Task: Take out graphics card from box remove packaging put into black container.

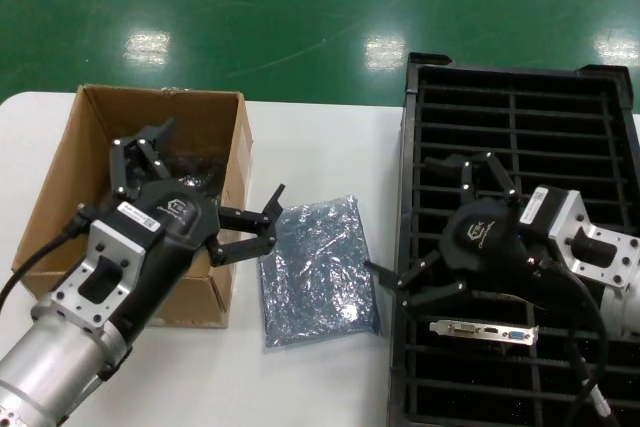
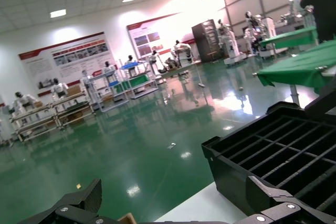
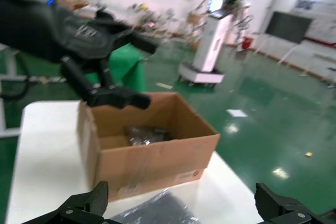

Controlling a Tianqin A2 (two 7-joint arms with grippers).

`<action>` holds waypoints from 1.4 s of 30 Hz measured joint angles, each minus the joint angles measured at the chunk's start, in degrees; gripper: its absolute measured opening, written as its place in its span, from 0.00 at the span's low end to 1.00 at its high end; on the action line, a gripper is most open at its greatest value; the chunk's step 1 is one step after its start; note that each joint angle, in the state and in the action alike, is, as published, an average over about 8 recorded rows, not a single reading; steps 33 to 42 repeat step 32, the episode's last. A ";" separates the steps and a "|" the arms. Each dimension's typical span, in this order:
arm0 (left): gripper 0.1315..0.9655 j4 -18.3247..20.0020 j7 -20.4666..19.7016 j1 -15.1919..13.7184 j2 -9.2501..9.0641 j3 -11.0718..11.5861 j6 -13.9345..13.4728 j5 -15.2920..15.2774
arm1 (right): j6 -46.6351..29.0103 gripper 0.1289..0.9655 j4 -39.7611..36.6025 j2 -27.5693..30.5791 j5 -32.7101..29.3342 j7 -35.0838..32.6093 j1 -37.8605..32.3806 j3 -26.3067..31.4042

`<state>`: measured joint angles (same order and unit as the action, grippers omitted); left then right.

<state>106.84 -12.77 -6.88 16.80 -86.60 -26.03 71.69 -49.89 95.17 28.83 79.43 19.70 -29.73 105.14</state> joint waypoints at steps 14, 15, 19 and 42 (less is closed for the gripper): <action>1.00 -4.79 4.04 2.18 0.12 -1.61 8.23 9.94 | 15.80 1.00 -1.10 -3.68 7.50 -6.23 9.40 -4.26; 1.00 -5.14 4.33 2.33 0.13 -1.72 8.83 10.66 | 16.94 1.00 -1.19 -3.95 8.04 -6.68 10.08 -4.57; 1.00 -6.51 5.47 2.95 0.17 -2.18 11.16 13.48 | 21.42 1.00 -1.50 -4.99 10.17 -8.46 12.75 -5.78; 1.00 -10.45 8.79 4.74 0.27 -3.50 17.94 21.66 | 34.40 1.00 -2.41 -8.02 16.34 -13.58 20.49 -9.29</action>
